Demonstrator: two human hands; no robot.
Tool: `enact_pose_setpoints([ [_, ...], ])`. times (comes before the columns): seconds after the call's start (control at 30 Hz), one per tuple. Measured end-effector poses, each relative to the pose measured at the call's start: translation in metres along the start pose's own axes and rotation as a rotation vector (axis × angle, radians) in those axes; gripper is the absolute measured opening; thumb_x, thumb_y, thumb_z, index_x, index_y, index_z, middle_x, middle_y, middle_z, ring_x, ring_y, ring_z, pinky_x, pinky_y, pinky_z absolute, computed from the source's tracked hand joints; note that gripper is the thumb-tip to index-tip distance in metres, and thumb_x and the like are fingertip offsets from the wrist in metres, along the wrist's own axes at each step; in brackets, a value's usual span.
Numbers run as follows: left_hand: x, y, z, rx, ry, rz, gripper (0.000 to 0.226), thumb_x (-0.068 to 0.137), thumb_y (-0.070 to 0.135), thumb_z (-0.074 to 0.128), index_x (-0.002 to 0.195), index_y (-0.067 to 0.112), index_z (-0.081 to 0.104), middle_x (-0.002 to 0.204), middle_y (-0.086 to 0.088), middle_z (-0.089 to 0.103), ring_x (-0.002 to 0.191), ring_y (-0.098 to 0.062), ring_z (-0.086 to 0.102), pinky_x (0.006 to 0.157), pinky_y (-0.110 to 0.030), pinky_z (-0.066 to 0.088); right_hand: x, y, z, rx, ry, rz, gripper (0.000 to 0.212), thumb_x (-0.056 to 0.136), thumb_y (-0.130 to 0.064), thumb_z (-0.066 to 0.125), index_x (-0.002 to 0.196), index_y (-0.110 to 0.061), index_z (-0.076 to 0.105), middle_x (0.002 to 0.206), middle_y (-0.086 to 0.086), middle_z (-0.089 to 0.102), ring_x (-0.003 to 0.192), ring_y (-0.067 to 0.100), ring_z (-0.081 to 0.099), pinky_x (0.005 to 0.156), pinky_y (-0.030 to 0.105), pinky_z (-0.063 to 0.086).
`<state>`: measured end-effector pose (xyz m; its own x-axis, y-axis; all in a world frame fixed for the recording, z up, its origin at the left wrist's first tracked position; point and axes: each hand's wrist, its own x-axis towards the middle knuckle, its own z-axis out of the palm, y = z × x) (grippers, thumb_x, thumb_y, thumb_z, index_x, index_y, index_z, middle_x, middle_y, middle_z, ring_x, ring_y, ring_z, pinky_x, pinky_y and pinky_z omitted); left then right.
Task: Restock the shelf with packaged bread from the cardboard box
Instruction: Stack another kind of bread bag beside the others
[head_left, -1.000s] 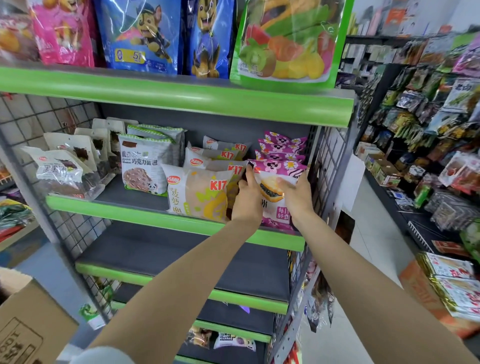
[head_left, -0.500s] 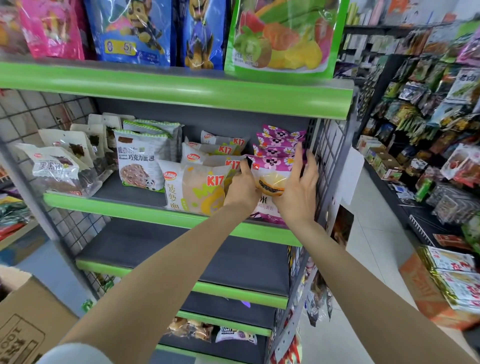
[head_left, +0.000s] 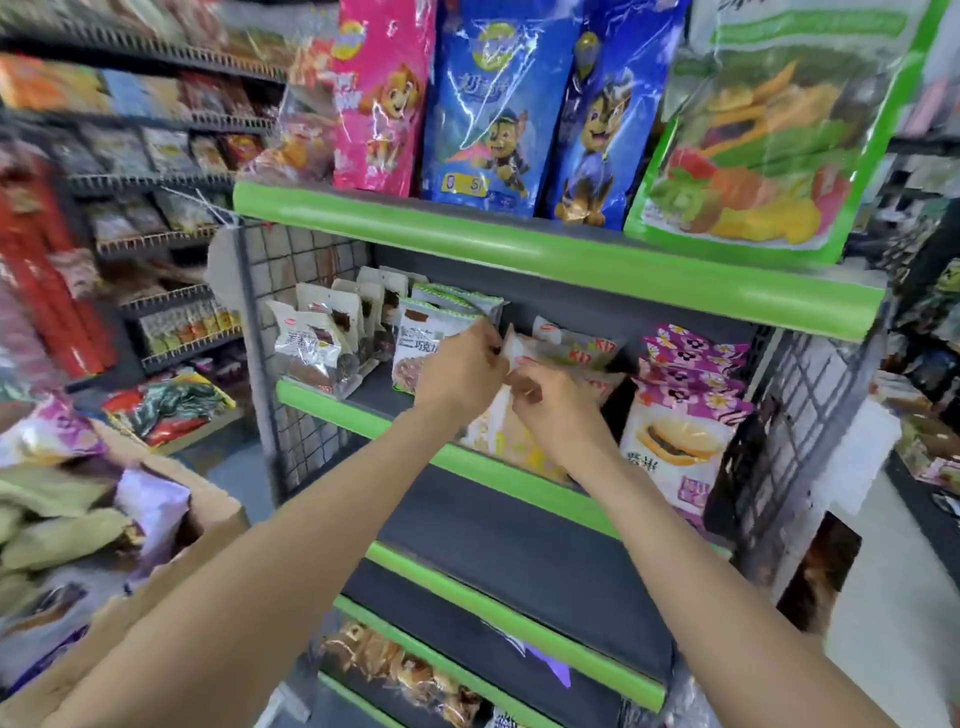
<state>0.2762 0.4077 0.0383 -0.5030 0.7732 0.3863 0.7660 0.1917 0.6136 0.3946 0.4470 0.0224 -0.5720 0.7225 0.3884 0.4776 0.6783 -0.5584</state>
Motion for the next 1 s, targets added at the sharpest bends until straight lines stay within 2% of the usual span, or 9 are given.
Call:
enact_pose_setpoints([
  [0.13, 0.006, -0.092, -0.052, 0.009, 0.023, -0.237, 0.018, 0.089, 0.02, 0.051, 0.1, 0.012, 0.063, 0.094, -0.011, 0.067, 0.088, -0.029, 0.062, 0.072, -0.029, 0.046, 0.018, -0.062, 0.059, 0.119, -0.157, -0.097, 0.027, 0.09, -0.006, 0.051, 0.111, -0.014, 0.065, 0.102, -0.003, 0.066, 0.096, 0.013, 0.062, 0.092, 0.031, 0.049],
  [0.23, 0.002, -0.172, -0.098, -0.03, 0.074, -0.427, 0.025, 0.09, 0.023, 0.052, 0.099, 0.007, 0.068, 0.095, -0.012, 0.068, 0.092, -0.03, 0.064, 0.076, -0.032, 0.05, 0.032, -0.116, 0.117, 0.156, -0.26, -0.178, 0.025, 0.092, -0.01, 0.049, 0.111, -0.013, 0.065, 0.105, 0.003, 0.067, 0.099, 0.021, 0.064, 0.09, 0.038, 0.051],
  [0.37, -0.008, -0.284, -0.172, -0.03, 0.126, -0.561, 0.019, 0.086, 0.017, 0.052, 0.082, 0.003, 0.065, 0.088, -0.022, 0.069, 0.083, -0.034, 0.066, 0.067, -0.038, 0.05, 0.053, -0.191, 0.206, 0.2, -0.4, -0.234, 0.025, 0.093, -0.01, 0.05, 0.113, -0.011, 0.064, 0.112, 0.006, 0.066, 0.098, 0.021, 0.063, 0.086, 0.033, 0.051],
  [0.47, -0.013, -0.355, -0.226, 0.066, 0.144, -0.618, 0.021, 0.09, 0.02, 0.051, 0.089, 0.006, 0.066, 0.087, -0.013, 0.067, 0.089, -0.031, 0.066, 0.07, -0.033, 0.049, 0.071, -0.244, 0.276, 0.222, -0.491, -0.244, 0.026, 0.093, -0.009, 0.049, 0.117, -0.011, 0.062, 0.115, 0.008, 0.063, 0.101, 0.023, 0.061, 0.085, 0.033, 0.049],
  [0.6, -0.016, -0.436, -0.275, 0.06, 0.176, -0.702, 0.031, 0.084, 0.027, 0.053, 0.102, 0.006, 0.065, 0.108, -0.014, 0.069, 0.099, -0.031, 0.065, 0.088, -0.038, 0.051, 0.092, -0.298, 0.356, 0.254, -0.521, -0.196, 0.03, 0.091, -0.009, 0.052, 0.121, -0.007, 0.056, 0.117, 0.012, 0.058, 0.106, 0.025, 0.056, 0.078, 0.026, 0.038],
  [0.67, -0.014, -0.471, -0.288, 0.084, 0.181, -0.746, 0.026, 0.088, 0.023, 0.05, 0.106, 0.009, 0.063, 0.11, -0.014, 0.068, 0.097, -0.031, 0.064, 0.086, -0.035, 0.051, 0.102, -0.316, 0.393, 0.256, -0.54, -0.163, 0.034, 0.092, -0.014, 0.053, 0.125, -0.005, 0.053, 0.122, 0.014, 0.055, 0.11, 0.027, 0.054, 0.084, 0.027, 0.039],
  [0.77, -0.006, -0.517, -0.299, 0.132, 0.123, -0.81, 0.035, 0.092, 0.016, 0.05, 0.127, 0.013, 0.053, 0.118, -0.011, 0.063, 0.085, -0.026, 0.059, 0.076, -0.029, 0.046, 0.123, -0.337, 0.445, 0.2, -0.598, -0.134, 0.038, 0.093, -0.018, 0.051, 0.129, -0.007, 0.049, 0.128, 0.015, 0.051, 0.116, 0.029, 0.051, 0.09, 0.03, 0.039],
  [0.9, 0.008, -0.566, -0.3, 0.148, 0.002, -0.849, 0.051, 0.091, 0.016, 0.051, 0.14, 0.011, 0.037, 0.131, -0.012, 0.055, 0.117, -0.03, 0.053, 0.089, -0.032, 0.044, 0.157, -0.354, 0.509, 0.102, -0.671, -0.163, 0.043, 0.095, -0.025, 0.05, 0.133, -0.006, 0.044, 0.134, 0.017, 0.045, 0.124, 0.032, 0.044, 0.095, 0.033, 0.038],
  [1.0, 0.02, -0.599, -0.292, 0.185, -0.121, -0.848, 0.054, 0.086, 0.031, 0.06, 0.135, 0.013, 0.044, 0.131, -0.006, 0.057, 0.117, -0.026, 0.055, 0.088, -0.03, 0.045, 0.185, -0.362, 0.552, 0.079, -0.706, -0.135, 0.05, 0.096, -0.028, 0.049, 0.138, -0.003, 0.038, 0.14, 0.019, 0.042, 0.131, 0.033, 0.039, 0.101, 0.034, 0.034],
])
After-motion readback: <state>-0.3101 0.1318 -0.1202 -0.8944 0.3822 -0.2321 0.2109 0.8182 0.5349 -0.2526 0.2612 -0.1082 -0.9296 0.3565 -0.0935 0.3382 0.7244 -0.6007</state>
